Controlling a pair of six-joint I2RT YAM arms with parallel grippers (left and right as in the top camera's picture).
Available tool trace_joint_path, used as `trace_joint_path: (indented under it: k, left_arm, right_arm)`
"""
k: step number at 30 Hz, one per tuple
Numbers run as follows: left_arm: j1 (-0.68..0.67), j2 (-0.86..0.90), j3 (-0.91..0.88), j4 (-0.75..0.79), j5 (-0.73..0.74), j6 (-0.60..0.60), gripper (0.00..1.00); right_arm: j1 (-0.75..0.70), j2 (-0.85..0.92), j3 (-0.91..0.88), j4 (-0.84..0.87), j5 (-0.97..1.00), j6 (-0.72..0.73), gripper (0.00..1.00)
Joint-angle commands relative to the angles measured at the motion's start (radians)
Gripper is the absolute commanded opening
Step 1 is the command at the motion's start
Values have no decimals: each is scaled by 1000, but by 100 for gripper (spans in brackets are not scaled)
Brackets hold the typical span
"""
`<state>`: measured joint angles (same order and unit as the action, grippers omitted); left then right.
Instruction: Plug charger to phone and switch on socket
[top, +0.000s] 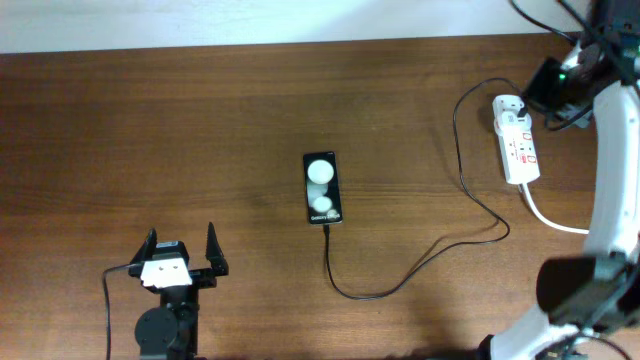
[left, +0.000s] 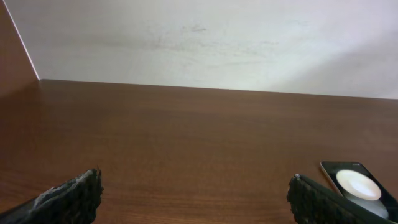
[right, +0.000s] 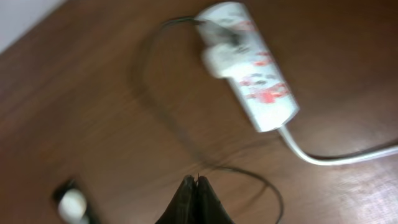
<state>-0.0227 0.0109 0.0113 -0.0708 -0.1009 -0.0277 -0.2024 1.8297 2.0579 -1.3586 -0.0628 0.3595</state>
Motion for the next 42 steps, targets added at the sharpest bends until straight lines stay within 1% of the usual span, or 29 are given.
trace_joint_path:
  k: [1,2,3,5,6,7,8,10,17,22,25,32,36,37,39,42]
  left_arm:
    - [6,-3,-2,-3,0,-10,99]
    - [6,-3,-2,-3,0,-10,99]
    - [6,-3,-2,-3,0,-10,99]
    - [6,-3,-2,-3,0,-10,99]
    - [6,-3,-2,-3,0,-10,99]
    - [6,-3,-2,-3,0,-10,99]
    - [6,-3,-2,-3,0,-10,99]
    - [6,-3,-2,-3,0,-10,99]
    - [6,-3,-2,-3,0,-10,99]
    - [6,-3,-2,-3,0,-10,99]
    - [6,-3,-2,-3,0,-10,99]
    - [6,-3,-2,-3,0,-10,99]
    - [6,-3,-2,-3,0,-10,99]
    - [6,-3,-2,-3,0,-10,99]
    - [6,-3,-2,-3,0,-10,99]
    - [6,-3,-2,-3,0,-10,99]
  right_arm:
    - [143,-147,3,-54,-72,-75,4]
    - [198,-195,3,-77,-68,-75,4]
    - [284,-261,3,-114,-36,-75,4]
    - [372,-333,3,-170,52,-75,4]
    - [404,-363,3,-200,111,-75,8]
    - [423,-392,3,-239,151,-75,45]
    - [425,-409,3,-271,151,-75,99]
    - [425,-412,3,-303,150,-75,99]
    - [425,-364,3,-303,151,-75,99]
    - [425,-379,3,-303,151,-75,99]
    - [425,-431,3,-303,150,-75,99]
    - [424,-641,3,-303,150,-75,99]
    - [422,-700,3,-303,150,-75,99]
    - [408,-707,3,-303,150,-75,99]
    - [332,-724,3,-303,151,-75,99]
    - [305,-754,3,-303,150,-75,99]
